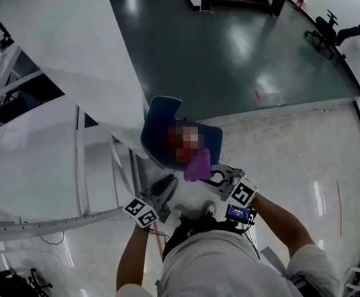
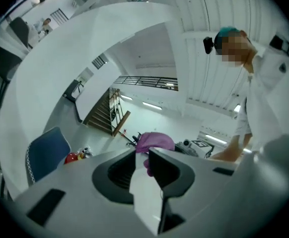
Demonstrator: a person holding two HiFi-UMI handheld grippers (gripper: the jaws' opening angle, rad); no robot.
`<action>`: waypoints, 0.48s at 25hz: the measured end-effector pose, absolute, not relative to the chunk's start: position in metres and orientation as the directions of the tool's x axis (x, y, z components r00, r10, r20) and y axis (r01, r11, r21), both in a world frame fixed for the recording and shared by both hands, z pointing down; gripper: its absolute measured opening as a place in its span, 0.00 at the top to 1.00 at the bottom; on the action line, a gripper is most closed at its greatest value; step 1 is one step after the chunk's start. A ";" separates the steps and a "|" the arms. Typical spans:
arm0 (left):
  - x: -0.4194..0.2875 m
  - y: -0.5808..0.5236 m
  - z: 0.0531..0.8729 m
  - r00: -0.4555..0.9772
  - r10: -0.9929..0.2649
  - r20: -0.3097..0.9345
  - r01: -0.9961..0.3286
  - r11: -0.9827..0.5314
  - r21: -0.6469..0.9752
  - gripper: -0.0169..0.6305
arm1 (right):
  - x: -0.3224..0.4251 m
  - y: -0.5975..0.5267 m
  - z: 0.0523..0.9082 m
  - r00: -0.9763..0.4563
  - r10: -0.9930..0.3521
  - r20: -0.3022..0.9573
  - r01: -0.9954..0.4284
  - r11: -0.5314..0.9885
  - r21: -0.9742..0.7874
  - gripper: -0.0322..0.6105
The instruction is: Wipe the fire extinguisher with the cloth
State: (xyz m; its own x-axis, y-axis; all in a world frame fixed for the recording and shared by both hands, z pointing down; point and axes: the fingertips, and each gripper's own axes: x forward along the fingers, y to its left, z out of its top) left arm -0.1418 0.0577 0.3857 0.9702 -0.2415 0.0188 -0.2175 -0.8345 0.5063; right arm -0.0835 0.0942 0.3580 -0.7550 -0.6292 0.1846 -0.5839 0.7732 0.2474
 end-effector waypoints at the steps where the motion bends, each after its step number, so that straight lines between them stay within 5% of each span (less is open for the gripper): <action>1: -0.141 0.058 0.384 0.980 -0.199 0.009 -0.175 -0.837 0.519 0.83 | -0.083 0.095 0.351 -0.762 -0.622 0.183 -0.573 0.778 0.257 0.86; 4: -0.137 0.062 0.377 0.997 -0.082 -0.004 -0.067 -0.841 0.537 0.68 | -0.082 0.095 0.336 -0.775 -0.605 0.184 -0.549 0.788 0.277 0.86; 12: -0.111 0.085 0.374 0.994 0.110 -0.010 0.096 -0.821 0.563 0.59 | -0.097 0.100 0.326 -0.818 -0.544 0.187 -0.483 0.826 0.290 0.86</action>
State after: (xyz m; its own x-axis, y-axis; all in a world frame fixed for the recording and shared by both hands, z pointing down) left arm -0.1111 0.0855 0.3735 0.9939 0.1095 -0.0099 0.0961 -0.8208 0.5630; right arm -0.0970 0.1002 0.3257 -0.8182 -0.5436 0.1874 -0.4825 0.8263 0.2904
